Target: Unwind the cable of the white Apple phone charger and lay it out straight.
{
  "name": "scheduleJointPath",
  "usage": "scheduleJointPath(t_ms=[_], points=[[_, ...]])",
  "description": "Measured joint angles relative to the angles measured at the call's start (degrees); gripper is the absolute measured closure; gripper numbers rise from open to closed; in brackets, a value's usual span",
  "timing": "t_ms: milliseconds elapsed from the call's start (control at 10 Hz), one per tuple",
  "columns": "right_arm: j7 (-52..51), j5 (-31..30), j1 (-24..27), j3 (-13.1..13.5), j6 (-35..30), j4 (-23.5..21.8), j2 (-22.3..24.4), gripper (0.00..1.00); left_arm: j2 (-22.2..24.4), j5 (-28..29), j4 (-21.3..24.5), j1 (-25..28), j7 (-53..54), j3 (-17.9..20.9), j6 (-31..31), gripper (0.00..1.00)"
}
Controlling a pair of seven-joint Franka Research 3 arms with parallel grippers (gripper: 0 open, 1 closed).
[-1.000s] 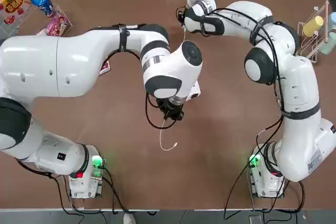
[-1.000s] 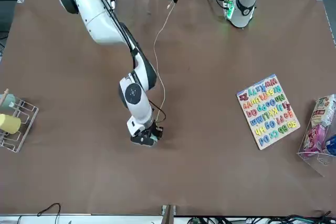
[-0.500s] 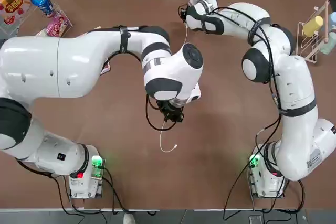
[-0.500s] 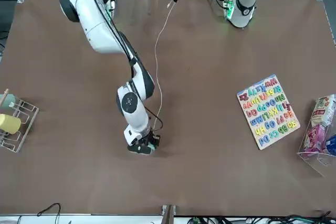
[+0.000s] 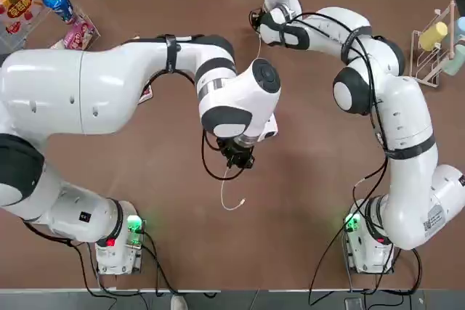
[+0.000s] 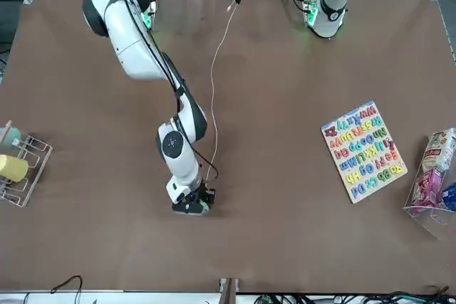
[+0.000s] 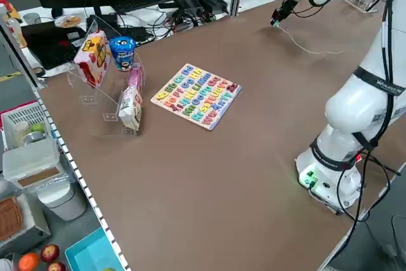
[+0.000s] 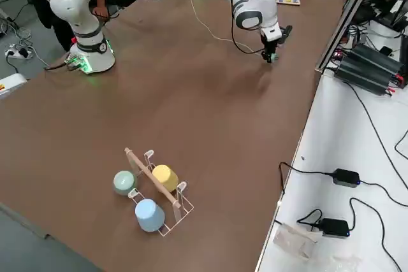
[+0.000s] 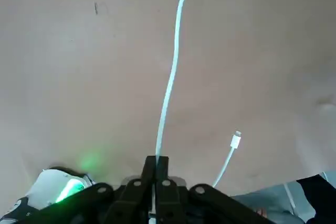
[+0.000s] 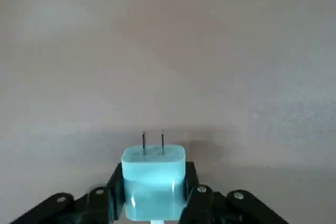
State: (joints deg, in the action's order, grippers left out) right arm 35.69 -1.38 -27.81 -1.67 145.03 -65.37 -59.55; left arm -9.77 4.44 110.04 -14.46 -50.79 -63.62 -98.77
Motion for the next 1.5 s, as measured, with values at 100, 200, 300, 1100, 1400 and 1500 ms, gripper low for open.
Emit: scheduleJointPath(t_ms=[100, 200, 300, 1100, 1400, 1500], points=[[-0.13, 0.00, 0.06, 0.00, 0.00, 0.12, -0.28, 0.52, -0.06, 0.00, -0.01, 0.15, 0.00, 0.01, 0.00, 0.97], [-0.16, 0.00, 0.06, 0.00, 0.02, 0.29, -0.56, 0.52, -0.09, 0.09, -0.01, 0.28, 0.00, 0.02, 0.00, 0.97], [-0.14, 0.00, 0.09, 0.00, 0.08, 0.34, -0.69, 0.52, -0.10, 0.30, -0.01, 0.51, 0.00, 0.04, 0.00, 0.97], [0.20, 0.05, 0.20, 0.00, 0.11, 0.56, -0.72, 0.36, -2.49, 2.96, -0.03, 0.39, -0.16, -0.07, 0.00, 0.97], [-0.24, 0.06, 1.50, 0.05, -1.69, 2.17, -0.52, 0.28, -2.51, 2.96, -0.03, -0.89, -0.46, -0.18, 0.00, 0.96], [-2.20, 0.05, 2.78, -0.01, -3.47, 2.85, -0.09, 0.27, -2.52, 2.96, -0.03, -1.00, -0.47, -0.19, 0.00, 0.93]])
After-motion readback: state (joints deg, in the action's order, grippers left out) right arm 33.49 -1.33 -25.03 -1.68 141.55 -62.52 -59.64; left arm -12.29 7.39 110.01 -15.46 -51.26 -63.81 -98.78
